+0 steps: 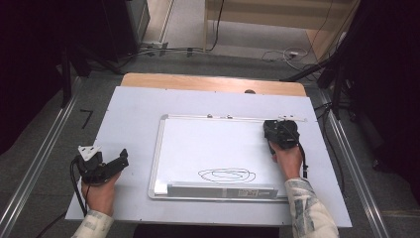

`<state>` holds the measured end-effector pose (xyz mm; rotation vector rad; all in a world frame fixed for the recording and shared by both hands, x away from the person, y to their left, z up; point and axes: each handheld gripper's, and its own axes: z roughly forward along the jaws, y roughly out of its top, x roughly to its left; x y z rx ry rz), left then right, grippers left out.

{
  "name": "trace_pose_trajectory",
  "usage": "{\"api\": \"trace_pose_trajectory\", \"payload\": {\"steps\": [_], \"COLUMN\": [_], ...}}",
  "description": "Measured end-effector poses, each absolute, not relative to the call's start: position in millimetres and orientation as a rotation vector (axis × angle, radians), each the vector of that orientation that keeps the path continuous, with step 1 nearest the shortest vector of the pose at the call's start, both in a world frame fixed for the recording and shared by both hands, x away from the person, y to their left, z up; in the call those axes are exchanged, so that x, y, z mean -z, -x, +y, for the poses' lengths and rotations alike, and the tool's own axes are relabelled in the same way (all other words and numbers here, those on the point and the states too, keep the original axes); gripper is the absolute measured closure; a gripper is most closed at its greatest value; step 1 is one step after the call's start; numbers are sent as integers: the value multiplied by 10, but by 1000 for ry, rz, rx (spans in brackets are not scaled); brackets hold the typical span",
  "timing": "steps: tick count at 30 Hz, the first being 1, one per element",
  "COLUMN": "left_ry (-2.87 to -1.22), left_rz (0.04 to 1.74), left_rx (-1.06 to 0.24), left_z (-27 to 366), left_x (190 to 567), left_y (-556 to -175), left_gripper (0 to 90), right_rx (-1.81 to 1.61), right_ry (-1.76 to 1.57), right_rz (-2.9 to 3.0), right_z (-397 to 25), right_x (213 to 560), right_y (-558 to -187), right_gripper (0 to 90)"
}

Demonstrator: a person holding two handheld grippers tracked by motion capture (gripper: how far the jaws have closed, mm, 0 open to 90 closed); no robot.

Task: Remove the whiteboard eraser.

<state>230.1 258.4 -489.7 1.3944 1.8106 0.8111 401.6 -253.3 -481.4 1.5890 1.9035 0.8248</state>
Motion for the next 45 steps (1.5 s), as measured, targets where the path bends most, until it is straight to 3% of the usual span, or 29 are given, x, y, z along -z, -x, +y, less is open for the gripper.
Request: {"api": "trace_pose_trajectory", "payload": {"steps": [20,45], "left_ry": [-1391,-1390], "left_rz": [1810,1814], "left_rx": [-809,-808], "left_z": [2587,2587], "left_x": [4884,4887], "left_y": [-2286,-2285], "left_gripper": [101,101], "right_rx": [-986,-1020], "right_ry": [-1487,-1402], "right_rz": [1925,1993], "right_z": [-2581,-2541], "right_x": [4465,4474], "right_y": [-3555,-3177], "right_gripper": [391,391]}}
